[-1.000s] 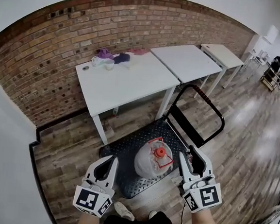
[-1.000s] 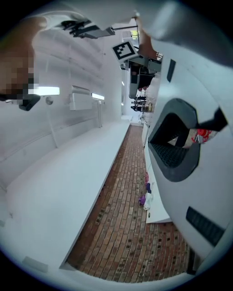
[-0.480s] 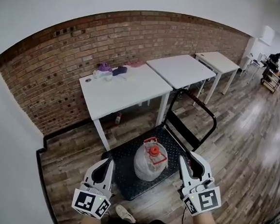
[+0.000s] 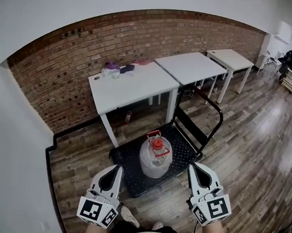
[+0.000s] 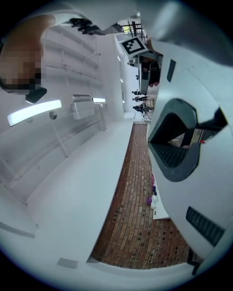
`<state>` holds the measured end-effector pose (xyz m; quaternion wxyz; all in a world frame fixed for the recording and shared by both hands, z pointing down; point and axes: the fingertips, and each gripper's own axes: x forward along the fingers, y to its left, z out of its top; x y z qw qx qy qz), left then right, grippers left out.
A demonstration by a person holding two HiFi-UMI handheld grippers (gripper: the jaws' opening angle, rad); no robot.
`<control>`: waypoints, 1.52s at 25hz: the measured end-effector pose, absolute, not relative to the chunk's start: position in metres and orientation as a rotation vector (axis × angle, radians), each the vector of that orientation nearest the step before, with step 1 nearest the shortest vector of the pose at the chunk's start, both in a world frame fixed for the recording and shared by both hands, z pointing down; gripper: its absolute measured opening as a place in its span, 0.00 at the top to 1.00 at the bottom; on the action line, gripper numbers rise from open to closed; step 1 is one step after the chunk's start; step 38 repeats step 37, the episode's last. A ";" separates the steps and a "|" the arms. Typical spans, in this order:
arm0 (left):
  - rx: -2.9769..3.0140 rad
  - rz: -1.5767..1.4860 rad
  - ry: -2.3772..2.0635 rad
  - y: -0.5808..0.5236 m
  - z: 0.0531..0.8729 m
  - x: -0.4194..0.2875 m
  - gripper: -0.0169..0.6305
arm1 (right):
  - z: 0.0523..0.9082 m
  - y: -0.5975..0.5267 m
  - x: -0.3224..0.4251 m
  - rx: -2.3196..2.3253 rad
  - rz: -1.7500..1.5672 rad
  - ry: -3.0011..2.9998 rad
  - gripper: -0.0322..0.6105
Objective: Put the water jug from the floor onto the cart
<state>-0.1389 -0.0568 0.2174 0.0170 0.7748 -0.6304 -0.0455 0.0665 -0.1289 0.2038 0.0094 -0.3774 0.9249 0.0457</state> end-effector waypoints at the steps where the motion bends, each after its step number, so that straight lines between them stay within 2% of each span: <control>1: 2.413 -0.139 -1.966 -0.054 0.216 -0.135 0.97 | 0.208 -0.127 0.069 -1.180 0.121 2.904 0.95; 10: 2.451 -0.128 -1.972 -0.042 0.214 -0.128 0.97 | 0.216 -0.120 0.078 -1.243 -0.016 2.944 0.95; 24: 2.462 -0.176 -1.912 -0.026 0.215 -0.190 0.97 | 0.214 -0.104 0.015 -1.313 0.005 2.954 0.95; 38: 2.470 -0.172 -1.904 -0.019 0.220 -0.206 0.97 | 0.220 -0.092 -0.003 -1.327 0.010 2.981 0.95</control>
